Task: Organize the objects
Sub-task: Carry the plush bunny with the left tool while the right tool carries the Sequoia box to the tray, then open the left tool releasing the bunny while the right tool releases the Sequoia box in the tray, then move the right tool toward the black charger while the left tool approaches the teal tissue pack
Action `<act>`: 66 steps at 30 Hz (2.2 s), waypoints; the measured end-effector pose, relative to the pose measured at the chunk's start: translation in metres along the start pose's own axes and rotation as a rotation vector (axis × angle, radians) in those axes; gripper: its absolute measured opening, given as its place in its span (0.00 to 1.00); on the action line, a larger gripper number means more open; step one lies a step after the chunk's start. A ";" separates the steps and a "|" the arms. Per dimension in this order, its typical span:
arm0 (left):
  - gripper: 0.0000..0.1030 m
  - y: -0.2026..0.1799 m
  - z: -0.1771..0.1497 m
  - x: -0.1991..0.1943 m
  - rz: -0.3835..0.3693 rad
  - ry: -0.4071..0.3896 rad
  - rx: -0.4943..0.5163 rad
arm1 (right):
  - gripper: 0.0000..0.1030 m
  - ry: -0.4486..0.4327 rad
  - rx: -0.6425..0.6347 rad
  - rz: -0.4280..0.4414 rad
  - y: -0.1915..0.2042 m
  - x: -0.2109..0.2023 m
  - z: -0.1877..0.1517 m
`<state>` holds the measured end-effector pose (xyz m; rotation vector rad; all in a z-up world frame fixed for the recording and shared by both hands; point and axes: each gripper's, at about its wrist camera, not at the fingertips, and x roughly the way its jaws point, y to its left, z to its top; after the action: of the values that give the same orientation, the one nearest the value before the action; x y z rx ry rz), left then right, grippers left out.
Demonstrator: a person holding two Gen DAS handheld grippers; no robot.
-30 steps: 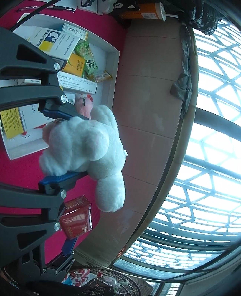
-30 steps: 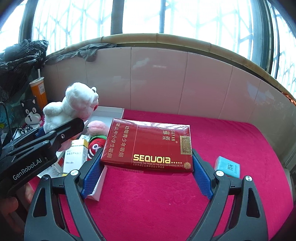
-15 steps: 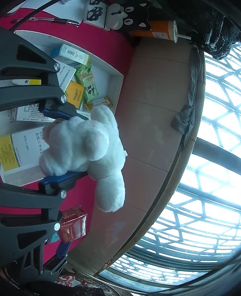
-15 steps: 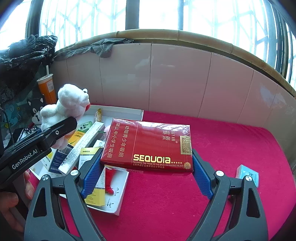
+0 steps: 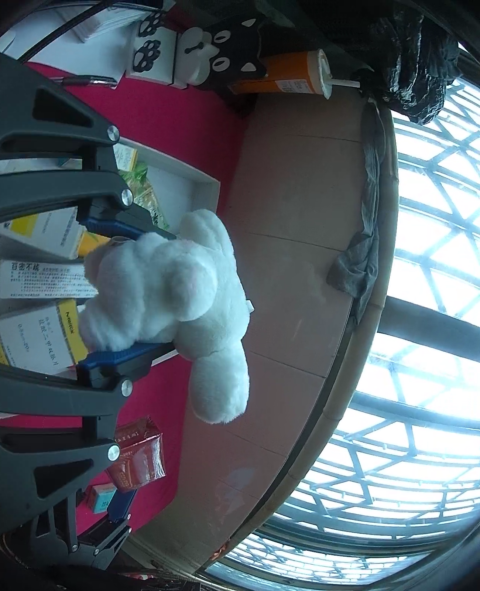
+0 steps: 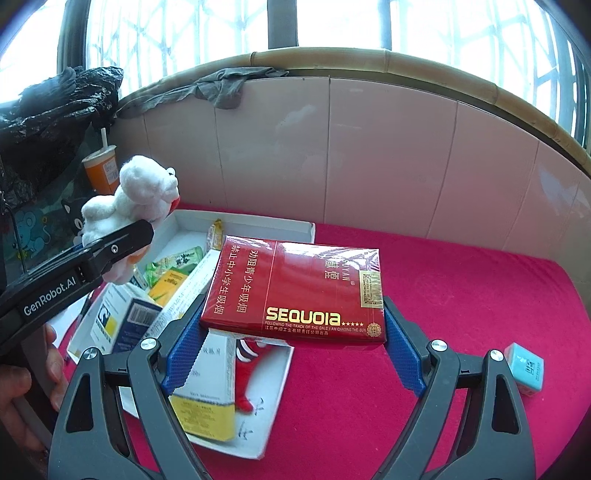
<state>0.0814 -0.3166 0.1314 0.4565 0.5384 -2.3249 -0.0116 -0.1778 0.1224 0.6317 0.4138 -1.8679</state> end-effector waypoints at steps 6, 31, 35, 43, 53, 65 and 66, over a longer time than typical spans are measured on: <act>0.47 0.032 0.017 0.020 0.027 0.043 -0.076 | 0.86 -0.004 0.003 0.001 -0.002 0.023 0.023; 0.86 0.058 0.002 0.058 0.090 0.106 -0.126 | 0.96 0.092 0.079 0.086 0.015 0.134 0.055; 1.00 0.051 0.006 0.042 0.135 0.064 -0.110 | 1.00 0.034 0.104 0.080 0.006 0.113 0.050; 1.00 0.036 0.017 -0.007 0.103 -0.034 -0.157 | 1.00 -0.035 0.171 0.104 -0.010 0.063 0.042; 1.00 -0.014 0.010 -0.030 0.000 -0.040 -0.073 | 1.00 -0.055 0.166 0.049 -0.030 0.013 0.006; 1.00 -0.111 -0.036 -0.006 -0.149 0.108 0.135 | 1.00 -0.039 0.266 -0.160 -0.153 -0.028 -0.035; 1.00 -0.120 -0.041 -0.004 -0.155 0.119 0.159 | 1.00 -0.032 0.287 -0.194 -0.170 -0.032 -0.041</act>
<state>0.0074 -0.2132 0.1282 0.6525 0.4615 -2.5122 -0.1504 -0.0681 0.1072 0.7738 0.1920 -2.1413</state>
